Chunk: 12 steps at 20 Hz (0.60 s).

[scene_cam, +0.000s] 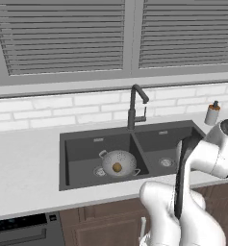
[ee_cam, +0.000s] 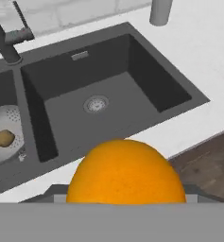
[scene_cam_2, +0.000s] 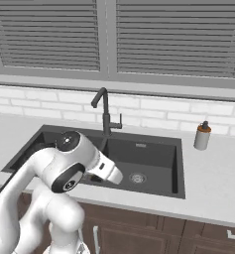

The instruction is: Put the colander in the sink, put the kiwi, orange in the colander, and turn on the sink faucet and pour water over the colander.

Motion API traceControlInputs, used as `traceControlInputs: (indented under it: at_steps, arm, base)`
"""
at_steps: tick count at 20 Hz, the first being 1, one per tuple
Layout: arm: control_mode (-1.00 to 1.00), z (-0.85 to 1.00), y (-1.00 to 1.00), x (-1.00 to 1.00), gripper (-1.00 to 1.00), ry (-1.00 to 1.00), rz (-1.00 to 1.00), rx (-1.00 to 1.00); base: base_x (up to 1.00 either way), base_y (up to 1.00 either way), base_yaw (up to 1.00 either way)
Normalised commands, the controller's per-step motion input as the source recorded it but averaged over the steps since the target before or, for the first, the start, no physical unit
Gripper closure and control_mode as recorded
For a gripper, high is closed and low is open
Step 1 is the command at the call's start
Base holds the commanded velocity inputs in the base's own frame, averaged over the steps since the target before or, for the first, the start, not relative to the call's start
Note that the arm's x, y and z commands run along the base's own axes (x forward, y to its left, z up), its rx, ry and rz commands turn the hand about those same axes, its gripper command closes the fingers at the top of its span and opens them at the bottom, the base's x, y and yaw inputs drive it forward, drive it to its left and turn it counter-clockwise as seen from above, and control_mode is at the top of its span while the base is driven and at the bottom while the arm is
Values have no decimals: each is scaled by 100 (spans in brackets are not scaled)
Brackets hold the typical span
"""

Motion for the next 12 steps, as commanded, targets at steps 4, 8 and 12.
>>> traceControlInputs:
  at_steps: [4, 8, 12]
  arm:
    - [-100, 23, 100, 0, 100, 38, 35, -33]
    - [-100, 8, 100, 0, 100, 32, 29, -32]
    - [-100, -19, 100, 0, 100, 9, 14, -28]
  base:
    - [0, 0, 0]
    - [0, 0, 0]
    - [0, 0, 0]
